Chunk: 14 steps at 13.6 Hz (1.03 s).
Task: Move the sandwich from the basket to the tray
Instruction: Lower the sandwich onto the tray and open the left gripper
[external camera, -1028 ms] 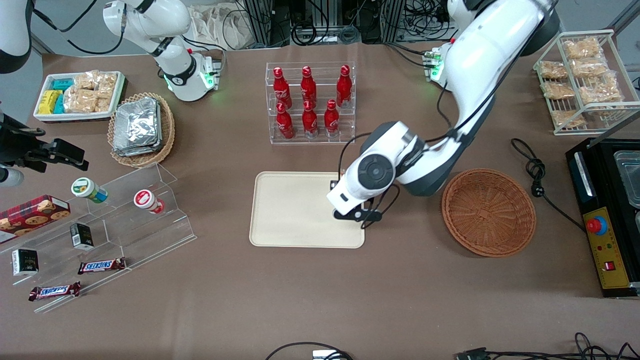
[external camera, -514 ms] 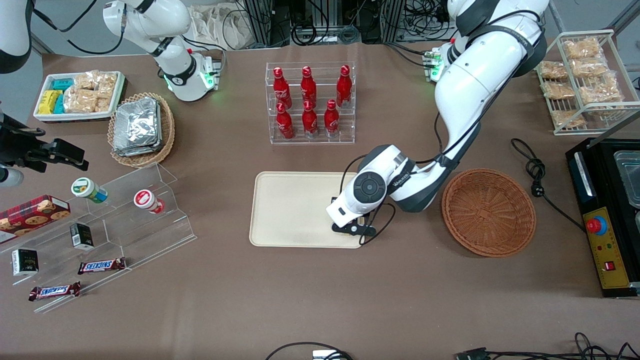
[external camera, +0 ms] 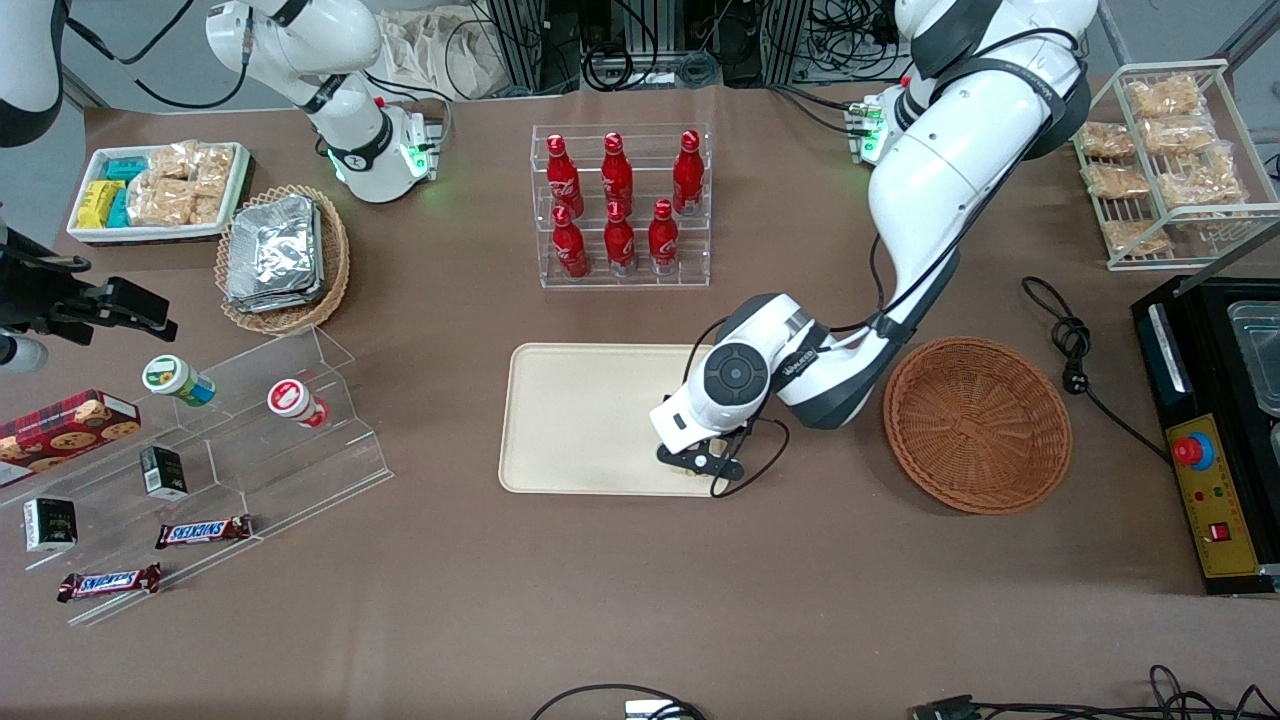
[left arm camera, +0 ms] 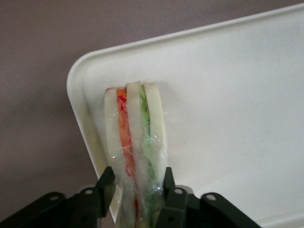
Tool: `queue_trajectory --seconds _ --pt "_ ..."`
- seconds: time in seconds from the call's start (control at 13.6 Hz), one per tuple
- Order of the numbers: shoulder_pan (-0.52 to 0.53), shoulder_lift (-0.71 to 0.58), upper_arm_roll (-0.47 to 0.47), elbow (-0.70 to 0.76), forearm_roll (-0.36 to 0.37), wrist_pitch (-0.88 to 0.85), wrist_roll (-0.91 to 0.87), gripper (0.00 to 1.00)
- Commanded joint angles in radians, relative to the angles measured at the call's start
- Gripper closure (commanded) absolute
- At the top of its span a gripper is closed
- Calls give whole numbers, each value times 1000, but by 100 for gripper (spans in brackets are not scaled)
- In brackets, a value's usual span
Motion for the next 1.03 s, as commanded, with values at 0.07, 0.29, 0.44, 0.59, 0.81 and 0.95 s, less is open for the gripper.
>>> queue_trajectory --seconds 0.07,0.29,0.44,0.59,0.81,0.95 --pt "3 -123 -1 4 -85 -142 8 0" --pt "47 -234 -4 -10 -90 -261 5 0" --pt "105 -347 -4 -118 -114 -269 16 0" --pt "173 -462 -8 -246 -127 -266 19 0" --pt "193 -614 -10 -384 -133 -258 19 0" --pt "208 -706 -10 -471 -138 -255 19 0"
